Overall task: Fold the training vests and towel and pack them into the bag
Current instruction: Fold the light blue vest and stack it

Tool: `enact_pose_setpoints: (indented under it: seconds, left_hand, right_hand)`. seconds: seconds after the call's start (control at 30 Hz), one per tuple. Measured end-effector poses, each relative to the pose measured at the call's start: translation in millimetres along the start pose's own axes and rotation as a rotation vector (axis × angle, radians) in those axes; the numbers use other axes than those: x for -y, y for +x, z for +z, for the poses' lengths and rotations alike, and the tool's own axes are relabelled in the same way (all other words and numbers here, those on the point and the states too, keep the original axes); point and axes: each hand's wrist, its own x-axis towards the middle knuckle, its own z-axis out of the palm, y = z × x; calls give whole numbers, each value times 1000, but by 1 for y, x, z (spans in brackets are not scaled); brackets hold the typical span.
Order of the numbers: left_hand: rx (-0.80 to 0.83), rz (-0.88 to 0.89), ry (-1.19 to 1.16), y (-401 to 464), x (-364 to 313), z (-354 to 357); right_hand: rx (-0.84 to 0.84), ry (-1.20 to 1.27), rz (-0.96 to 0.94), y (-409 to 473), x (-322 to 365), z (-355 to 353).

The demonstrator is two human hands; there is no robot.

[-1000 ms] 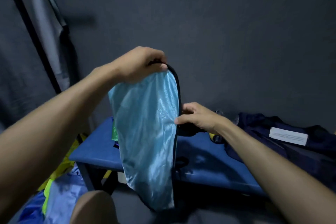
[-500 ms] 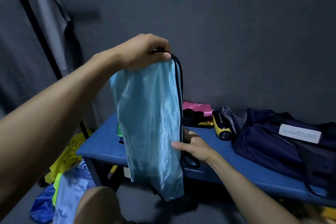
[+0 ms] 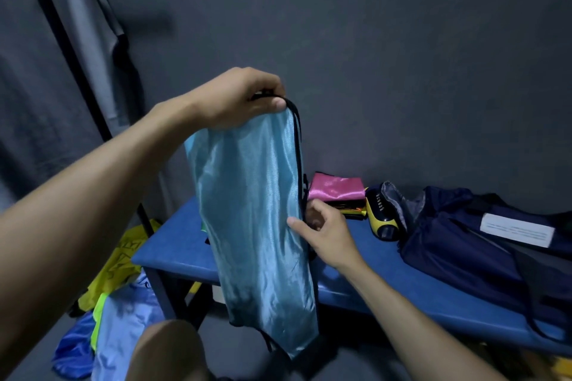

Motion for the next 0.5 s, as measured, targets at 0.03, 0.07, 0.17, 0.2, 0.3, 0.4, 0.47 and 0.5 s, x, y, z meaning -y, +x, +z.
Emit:
enact_pose_setpoints:
  seconds: [0.03,0.07,0.17,0.2,0.3,0.4,0.47,0.5]
  left_hand:
    - [-1,4,2,0,0,0]
    - [-4,5,0,-1,-1,0]
    - [-11,13,-12,-2,-1,-3]
    - [-10,22,-19,-2,-1,-5]
    - [-2,46,-36,-1,-3,-10]
    - [8,70,-60,1,-3,-12]
    - [4,66,-67,2,-1,-13]
    - [-4,54,-64,2,2,-14]
  right_hand:
    - [4,-2,-1,0,0,2]
    - [10,11,12,1,1,3]
    - [26,178,102,3,2,4]
    - [50,263,129,5,4,3]
    - [152,402,223,12,5,2]
    - [304,367,389,13,7,3]
    - [410,308,503,12,5,2]
    - [471,252,520,12,3,0]
